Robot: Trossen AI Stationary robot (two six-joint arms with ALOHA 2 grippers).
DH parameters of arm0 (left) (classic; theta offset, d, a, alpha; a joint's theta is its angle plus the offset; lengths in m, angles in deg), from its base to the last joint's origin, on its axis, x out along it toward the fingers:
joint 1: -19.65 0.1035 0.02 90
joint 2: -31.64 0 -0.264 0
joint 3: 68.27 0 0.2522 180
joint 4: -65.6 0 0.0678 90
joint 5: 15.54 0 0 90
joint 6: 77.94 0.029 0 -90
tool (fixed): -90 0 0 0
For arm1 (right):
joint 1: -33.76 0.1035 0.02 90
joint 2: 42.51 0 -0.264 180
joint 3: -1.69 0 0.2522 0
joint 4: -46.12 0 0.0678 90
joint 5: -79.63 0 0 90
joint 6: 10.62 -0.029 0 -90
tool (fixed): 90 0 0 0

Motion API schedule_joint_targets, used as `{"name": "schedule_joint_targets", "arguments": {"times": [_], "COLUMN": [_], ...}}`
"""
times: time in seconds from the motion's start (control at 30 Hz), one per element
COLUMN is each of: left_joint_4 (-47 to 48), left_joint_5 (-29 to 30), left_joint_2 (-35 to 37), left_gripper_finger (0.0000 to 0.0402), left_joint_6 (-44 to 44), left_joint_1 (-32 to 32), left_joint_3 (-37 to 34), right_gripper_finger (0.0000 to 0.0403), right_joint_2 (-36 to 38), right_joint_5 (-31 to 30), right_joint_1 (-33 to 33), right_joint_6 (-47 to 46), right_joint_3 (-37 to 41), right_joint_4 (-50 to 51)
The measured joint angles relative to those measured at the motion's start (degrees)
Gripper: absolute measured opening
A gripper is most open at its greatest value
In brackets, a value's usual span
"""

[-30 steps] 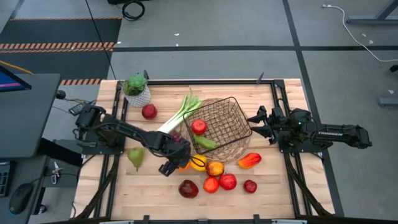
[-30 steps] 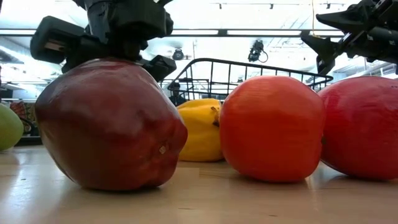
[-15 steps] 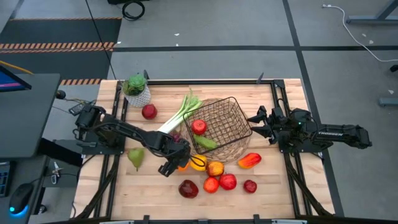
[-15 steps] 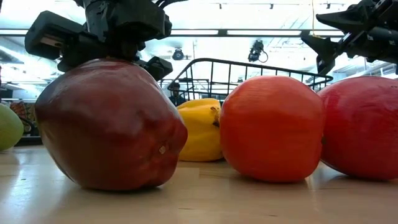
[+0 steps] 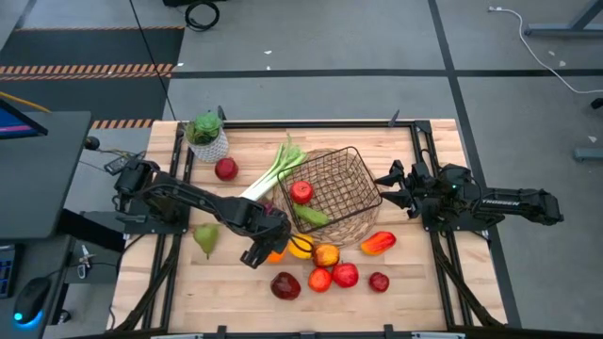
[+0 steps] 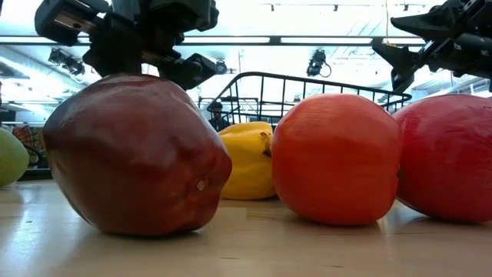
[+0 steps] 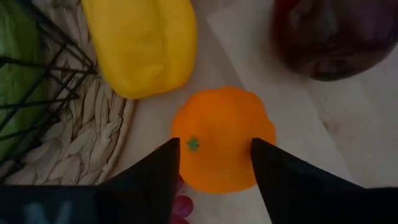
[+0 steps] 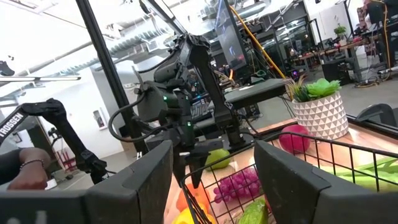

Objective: Build produce basket
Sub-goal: Put the orange into the black wire basket

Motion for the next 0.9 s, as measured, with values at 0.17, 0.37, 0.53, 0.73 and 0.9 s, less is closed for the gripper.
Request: {"name": "schedule_joint_targets", "arguments": {"times": [0.17, 0.37, 0.53, 0.73, 0.9], "left_joint_4": [1.56, 2.24, 0.98, 0.39, -0.8], "left_joint_5": [2.58, 3.07, 3.39, 3.74, 3.77], "left_joint_2": [0.61, 1.57, 2.27, 1.76, 1.79], "left_gripper_finger": [0.0189, 0.0201, 0.0203, 0.0238, 0.0311], "left_joint_6": [-3.22, -8.13, -14.1, -22.29, -27.16], "left_joint_1": [-0.3, -2.27, -3.23, -3.23, -3.32], "left_joint_3": [0.0, 0.04, 0.07, 0.04, -0.01], "right_gripper_finger": [0.0231, 0.0231, 0.0231, 0.0231, 0.0231], "right_joint_2": [0.01, -0.02, 0.01, -0.02, -0.01], "right_joint_5": [-0.01, -0.02, 0.0, -0.02, -0.01], "right_joint_1": [-0.01, -0.02, -0.02, 0.0, 0.0], "right_joint_6": [0.0, 0.0, 0.0, 0.0, 0.0], "right_joint_3": [-0.01, -0.01, -0.01, 0.0, 0.01], "right_joint_4": [0.0, -0.02, -0.11, -0.03, -0.02]}}
